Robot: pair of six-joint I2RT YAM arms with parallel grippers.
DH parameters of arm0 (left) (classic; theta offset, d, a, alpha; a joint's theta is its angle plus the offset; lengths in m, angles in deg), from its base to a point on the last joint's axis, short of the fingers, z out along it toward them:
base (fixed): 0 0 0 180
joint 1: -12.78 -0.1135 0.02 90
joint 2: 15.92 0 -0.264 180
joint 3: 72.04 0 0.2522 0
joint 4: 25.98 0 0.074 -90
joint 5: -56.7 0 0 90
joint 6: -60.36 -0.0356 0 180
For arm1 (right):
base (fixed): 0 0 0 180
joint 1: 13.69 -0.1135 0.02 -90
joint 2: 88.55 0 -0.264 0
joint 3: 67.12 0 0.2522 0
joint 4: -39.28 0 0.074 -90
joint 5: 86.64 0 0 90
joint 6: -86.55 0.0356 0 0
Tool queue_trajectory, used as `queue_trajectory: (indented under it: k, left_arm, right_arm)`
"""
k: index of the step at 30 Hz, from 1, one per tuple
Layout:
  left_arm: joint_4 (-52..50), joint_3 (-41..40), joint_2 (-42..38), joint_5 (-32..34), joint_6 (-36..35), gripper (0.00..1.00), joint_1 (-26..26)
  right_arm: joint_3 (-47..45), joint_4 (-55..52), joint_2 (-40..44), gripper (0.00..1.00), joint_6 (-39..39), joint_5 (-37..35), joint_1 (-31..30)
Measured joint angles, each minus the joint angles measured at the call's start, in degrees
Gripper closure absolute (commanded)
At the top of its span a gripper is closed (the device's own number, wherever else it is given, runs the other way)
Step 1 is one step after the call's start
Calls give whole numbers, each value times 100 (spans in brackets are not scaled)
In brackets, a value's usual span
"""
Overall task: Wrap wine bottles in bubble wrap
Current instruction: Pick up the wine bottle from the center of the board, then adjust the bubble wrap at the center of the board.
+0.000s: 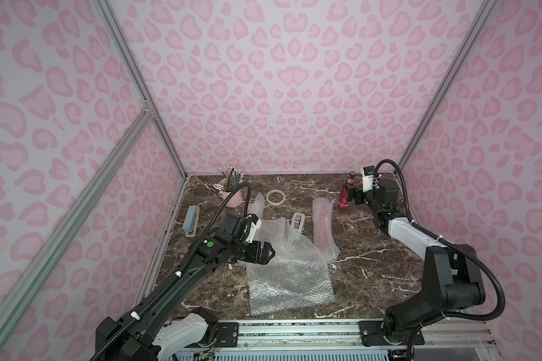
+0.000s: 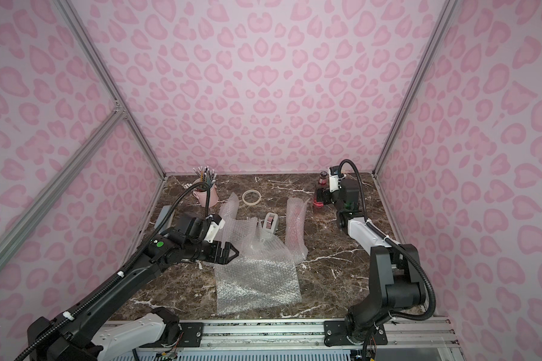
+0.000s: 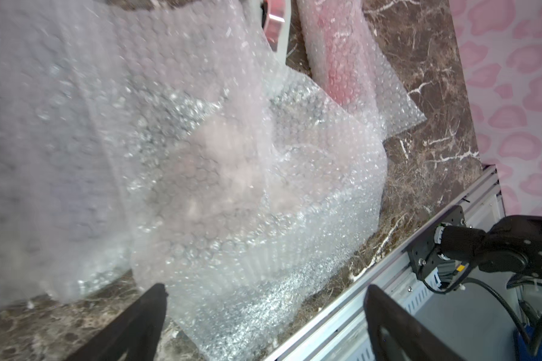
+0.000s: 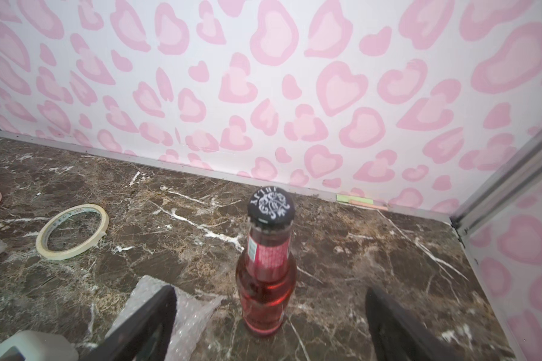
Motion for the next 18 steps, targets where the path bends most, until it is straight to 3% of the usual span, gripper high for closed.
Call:
queue_trajectory:
  k: [5,13,18]
  left_arm:
    - [354,-267,267,431,498,9,1008]
    - [820,-243,1178,815,645,17,1904]
    - [1025,-236,1821,898,640,19,2175]
  right_arm:
    - [435,417,-656,17,-111,555,247]
    - [1025,833,-1440,28,-188,1362,330]
    - [1263,868,-1738,48,-190,1620,332]
